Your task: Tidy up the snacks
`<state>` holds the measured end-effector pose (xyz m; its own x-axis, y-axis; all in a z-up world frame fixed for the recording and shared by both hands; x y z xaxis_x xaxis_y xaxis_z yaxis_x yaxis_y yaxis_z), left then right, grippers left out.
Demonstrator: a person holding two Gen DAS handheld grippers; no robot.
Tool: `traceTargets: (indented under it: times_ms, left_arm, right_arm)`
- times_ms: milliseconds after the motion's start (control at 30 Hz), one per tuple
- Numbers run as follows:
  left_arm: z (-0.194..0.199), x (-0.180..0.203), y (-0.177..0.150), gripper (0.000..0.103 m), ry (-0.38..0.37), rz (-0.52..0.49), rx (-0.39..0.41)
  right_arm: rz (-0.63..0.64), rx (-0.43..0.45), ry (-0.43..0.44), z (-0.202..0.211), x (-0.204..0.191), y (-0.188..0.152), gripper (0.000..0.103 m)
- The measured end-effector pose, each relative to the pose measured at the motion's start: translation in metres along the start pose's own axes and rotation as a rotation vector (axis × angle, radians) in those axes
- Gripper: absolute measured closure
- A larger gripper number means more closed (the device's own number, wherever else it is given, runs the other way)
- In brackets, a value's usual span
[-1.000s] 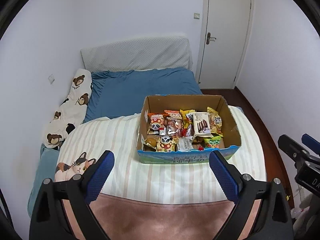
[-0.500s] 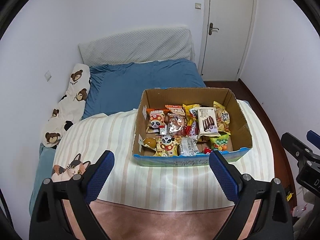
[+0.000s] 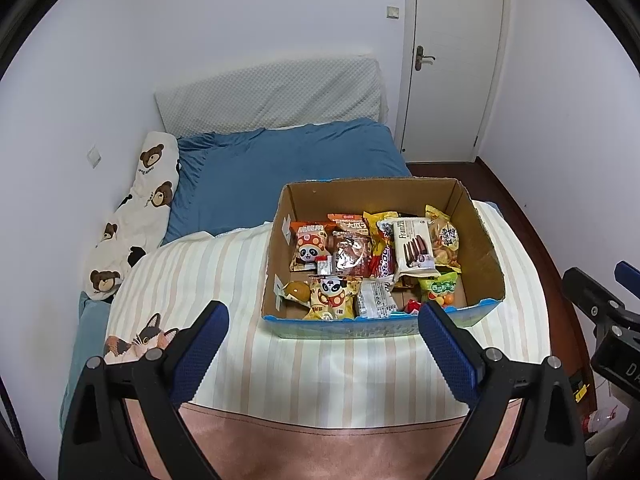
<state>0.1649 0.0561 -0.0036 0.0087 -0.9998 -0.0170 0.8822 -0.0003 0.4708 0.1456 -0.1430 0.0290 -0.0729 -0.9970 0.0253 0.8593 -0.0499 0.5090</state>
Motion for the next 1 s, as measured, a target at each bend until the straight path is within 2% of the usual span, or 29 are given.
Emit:
traceTargets:
  times_ms: [1000]
  left_arm:
    - [0.01,0.003,0.002,0.006,-0.002,-0.001,0.021]
  right_arm:
    - [-0.001,-0.003,0.004,0.002,-0.001,-0.007,0.001]
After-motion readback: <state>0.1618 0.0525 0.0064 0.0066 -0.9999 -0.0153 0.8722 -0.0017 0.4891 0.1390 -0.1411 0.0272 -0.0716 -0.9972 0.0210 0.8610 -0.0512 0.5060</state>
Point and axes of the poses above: each gripper's, at about its wrist camera, not at the fingertips, and z roughly against the way its jaws point, x to its right, y to its top, the point moved 2 cm from there along -z, roughly the way its jaws point, and after that the axes turned 13 degrees about -x, right-handed, at the moved point
